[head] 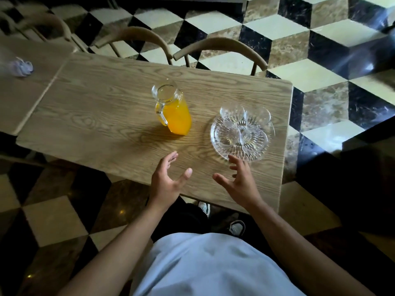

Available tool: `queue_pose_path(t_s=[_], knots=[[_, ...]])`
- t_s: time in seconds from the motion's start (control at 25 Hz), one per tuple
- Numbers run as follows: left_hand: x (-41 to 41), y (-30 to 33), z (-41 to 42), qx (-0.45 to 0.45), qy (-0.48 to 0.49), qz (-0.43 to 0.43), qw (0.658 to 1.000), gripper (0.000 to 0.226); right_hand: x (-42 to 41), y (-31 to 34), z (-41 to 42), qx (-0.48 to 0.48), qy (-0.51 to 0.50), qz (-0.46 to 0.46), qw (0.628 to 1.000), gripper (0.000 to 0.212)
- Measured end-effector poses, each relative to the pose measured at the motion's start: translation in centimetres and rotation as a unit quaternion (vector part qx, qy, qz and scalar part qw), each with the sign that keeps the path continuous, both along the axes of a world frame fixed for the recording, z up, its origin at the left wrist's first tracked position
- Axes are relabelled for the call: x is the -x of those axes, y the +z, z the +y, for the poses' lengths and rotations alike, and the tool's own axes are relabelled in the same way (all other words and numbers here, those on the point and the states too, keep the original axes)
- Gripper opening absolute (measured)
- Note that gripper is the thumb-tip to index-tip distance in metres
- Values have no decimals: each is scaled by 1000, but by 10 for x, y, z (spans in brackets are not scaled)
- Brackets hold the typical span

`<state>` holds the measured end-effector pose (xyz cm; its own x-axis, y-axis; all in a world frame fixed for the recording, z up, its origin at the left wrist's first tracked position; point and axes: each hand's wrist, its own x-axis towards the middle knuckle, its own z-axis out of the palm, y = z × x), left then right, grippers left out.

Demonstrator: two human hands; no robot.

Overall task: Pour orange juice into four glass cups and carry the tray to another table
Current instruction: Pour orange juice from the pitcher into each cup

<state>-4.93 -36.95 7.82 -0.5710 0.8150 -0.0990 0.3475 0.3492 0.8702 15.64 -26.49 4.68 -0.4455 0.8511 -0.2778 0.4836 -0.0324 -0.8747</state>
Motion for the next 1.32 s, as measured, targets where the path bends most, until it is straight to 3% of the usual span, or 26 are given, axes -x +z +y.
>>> queue_pose_path(t_s=[0.24, 0.6, 0.8, 1.0, 1.16, 1.32], knots=[[43, -6, -2, 5, 32, -1, 999, 68, 52, 12, 16, -26, 26, 0, 999, 81], [138, -36, 46, 50, -18, -66, 996, 84, 155, 27, 38, -59, -1, 27, 998, 67], [185, -50, 85, 83, -69, -81, 991, 98, 204, 37, 47, -62, -26, 60, 996, 52], [209, -49, 128, 95, -167, -41, 981, 110, 222, 38, 51, -92, -61, 62, 992, 34], [221, -58, 156, 80, -211, -36, 974, 118, 228, 38, 56, -71, -85, 80, 991, 23], [229, -66, 176, 79, -256, -56, 962, 122, 232, 35, 57, 16, -118, 167, 979, 20]])
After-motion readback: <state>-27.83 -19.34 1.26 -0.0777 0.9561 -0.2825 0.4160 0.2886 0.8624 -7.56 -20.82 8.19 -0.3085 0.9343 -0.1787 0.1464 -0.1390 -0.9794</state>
